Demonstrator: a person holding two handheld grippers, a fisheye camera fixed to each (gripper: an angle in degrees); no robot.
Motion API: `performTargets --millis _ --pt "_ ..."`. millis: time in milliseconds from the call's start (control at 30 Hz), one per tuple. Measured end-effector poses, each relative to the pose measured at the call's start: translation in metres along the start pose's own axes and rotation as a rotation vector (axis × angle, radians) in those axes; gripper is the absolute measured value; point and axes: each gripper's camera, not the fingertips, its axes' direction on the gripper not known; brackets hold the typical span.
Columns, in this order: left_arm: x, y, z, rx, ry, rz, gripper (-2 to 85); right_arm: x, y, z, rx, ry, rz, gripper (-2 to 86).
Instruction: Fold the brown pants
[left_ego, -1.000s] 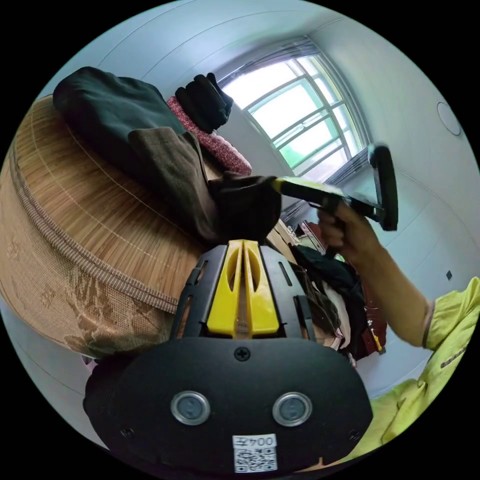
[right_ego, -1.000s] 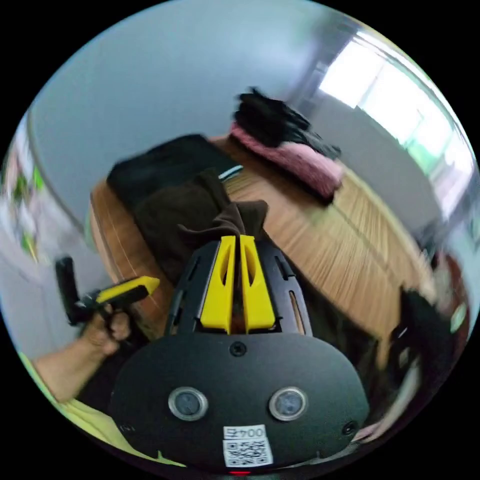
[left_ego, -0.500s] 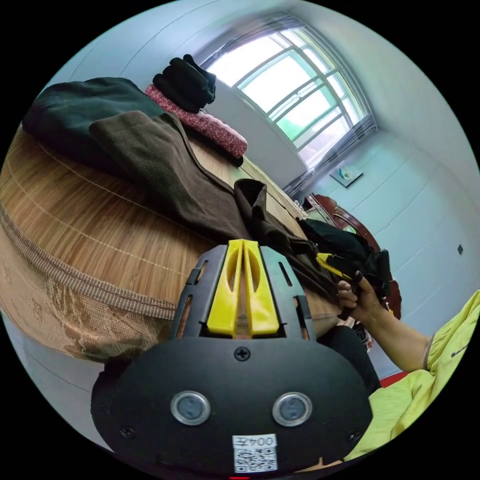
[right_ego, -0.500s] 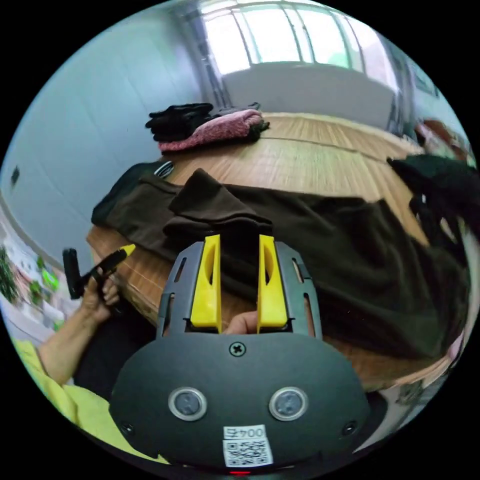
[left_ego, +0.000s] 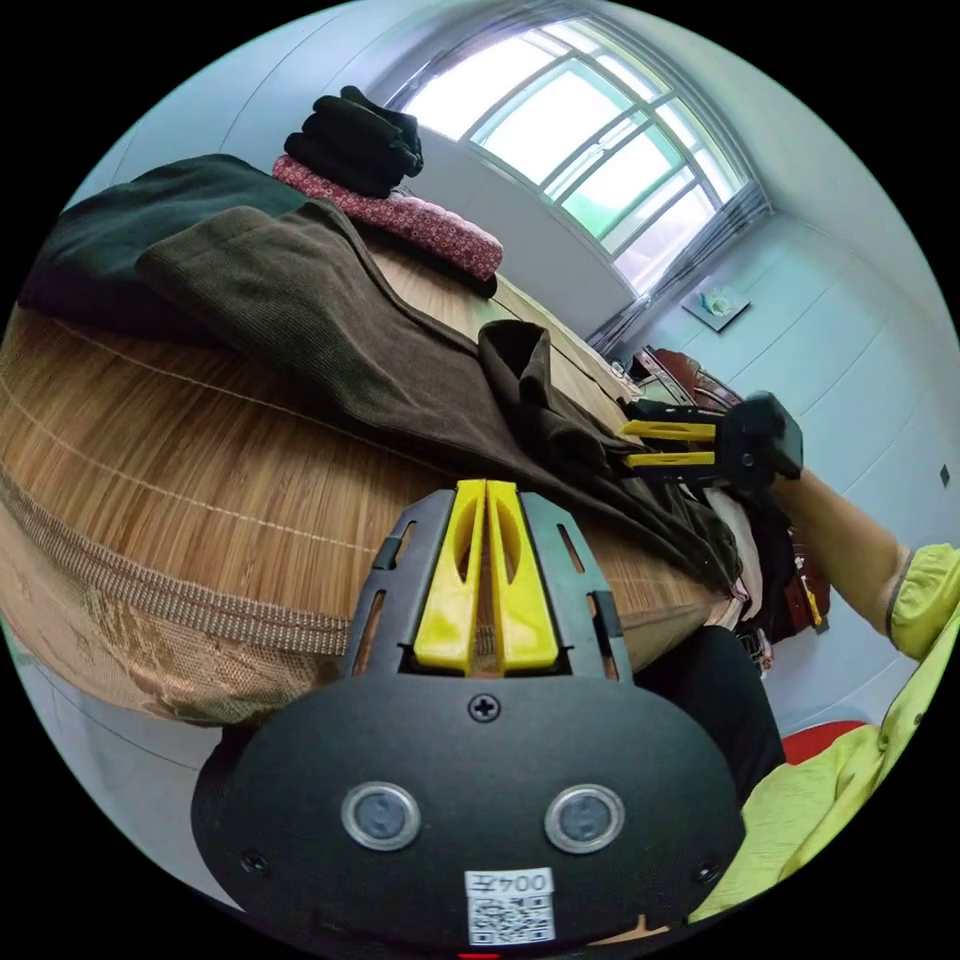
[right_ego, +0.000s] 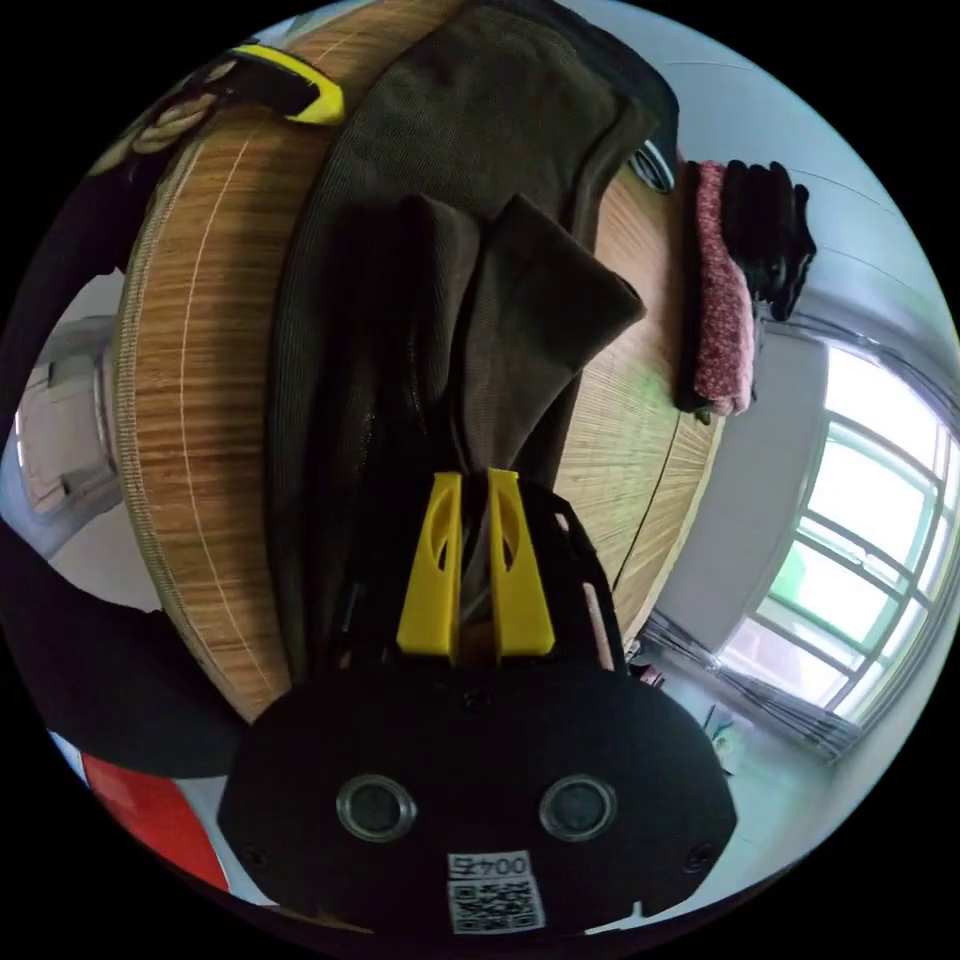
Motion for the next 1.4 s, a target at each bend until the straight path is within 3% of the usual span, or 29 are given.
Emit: performTargets --millis 133,167,300,467,567,733,933,1033,1233,1400 --pt "-0.006 -0.001 -0.001 0.016 0.024 -0.030 0.1 0.035 -0.010 0.011 -0.021 -0.170 0.009 2.0" --pt "-0.008 -0.001 -0.001 0.022 0.029 -0.038 0.1 0.060 -0.008 0.006 0.025 -0.293 0.078 1.8" --pt "-0.010 -0.001 -0.001 0.032 0.051 -0.050 0.1 0.172 0.018 -0.016 0.333 -0.834 0.412 1.7" --pt "-0.019 -0.003 -0.002 0.055 0.091 -0.086 0.1 0.245 0.033 -0.001 0.680 -1.335 0.761 2.6" --pt "-0.025 -0.004 -0.004 0.076 0.111 -0.114 0.1 0.239 0.005 0.014 0.771 -1.443 0.846 3.6" --pt "-0.028 -0.005 -0.005 0.093 0.126 -0.133 0.1 0.178 -0.078 0.043 0.688 -1.545 0.828 5.0" --pt "-0.033 -0.003 -0.015 0.174 0.169 -0.170 0.2 0.157 -0.035 0.035 0.941 -1.484 0.942 4.8" --pt "-0.034 -0.003 -0.018 0.212 0.185 -0.185 0.2 0.137 0.029 0.030 0.930 -1.298 0.993 2.3" --pt "-0.025 -0.004 -0.020 0.244 0.168 -0.177 0.3 0.020 0.154 0.036 0.634 -0.886 1.126 1.2" --pt "0.002 -0.008 -0.039 0.287 0.008 -0.110 0.5 -0.069 0.224 0.057 0.235 -0.523 1.310 0.4"
